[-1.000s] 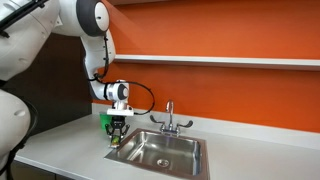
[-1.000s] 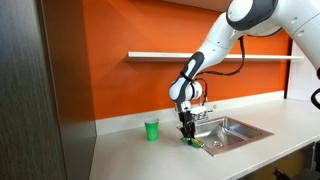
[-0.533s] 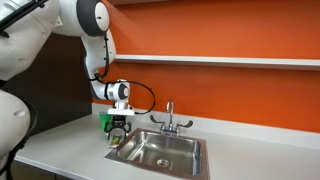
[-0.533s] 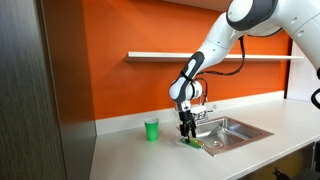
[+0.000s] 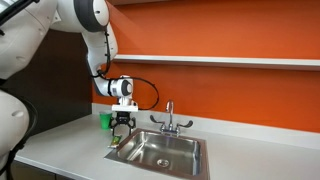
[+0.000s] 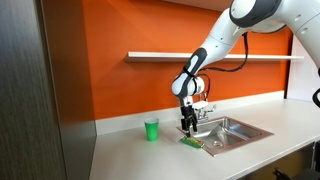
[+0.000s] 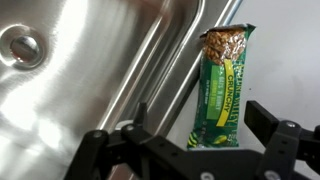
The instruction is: Pick up the snack from the sink and place it on the counter
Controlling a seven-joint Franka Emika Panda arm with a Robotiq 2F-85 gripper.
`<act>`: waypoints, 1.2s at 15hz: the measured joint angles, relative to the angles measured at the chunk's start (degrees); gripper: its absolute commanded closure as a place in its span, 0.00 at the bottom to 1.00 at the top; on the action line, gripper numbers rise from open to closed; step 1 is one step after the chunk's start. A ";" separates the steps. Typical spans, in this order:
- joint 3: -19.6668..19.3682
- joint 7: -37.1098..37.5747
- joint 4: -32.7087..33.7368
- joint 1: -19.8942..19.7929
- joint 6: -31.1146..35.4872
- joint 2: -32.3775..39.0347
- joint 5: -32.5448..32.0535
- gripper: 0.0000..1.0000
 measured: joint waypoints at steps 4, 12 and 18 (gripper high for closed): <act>-0.89 0.45 -1.08 -0.78 1.54 -2.18 0.14 0.00; -2.90 1.84 -8.09 -3.66 7.47 -7.45 2.16 0.00; -4.66 1.85 -15.37 -6.79 12.73 -10.50 6.29 0.00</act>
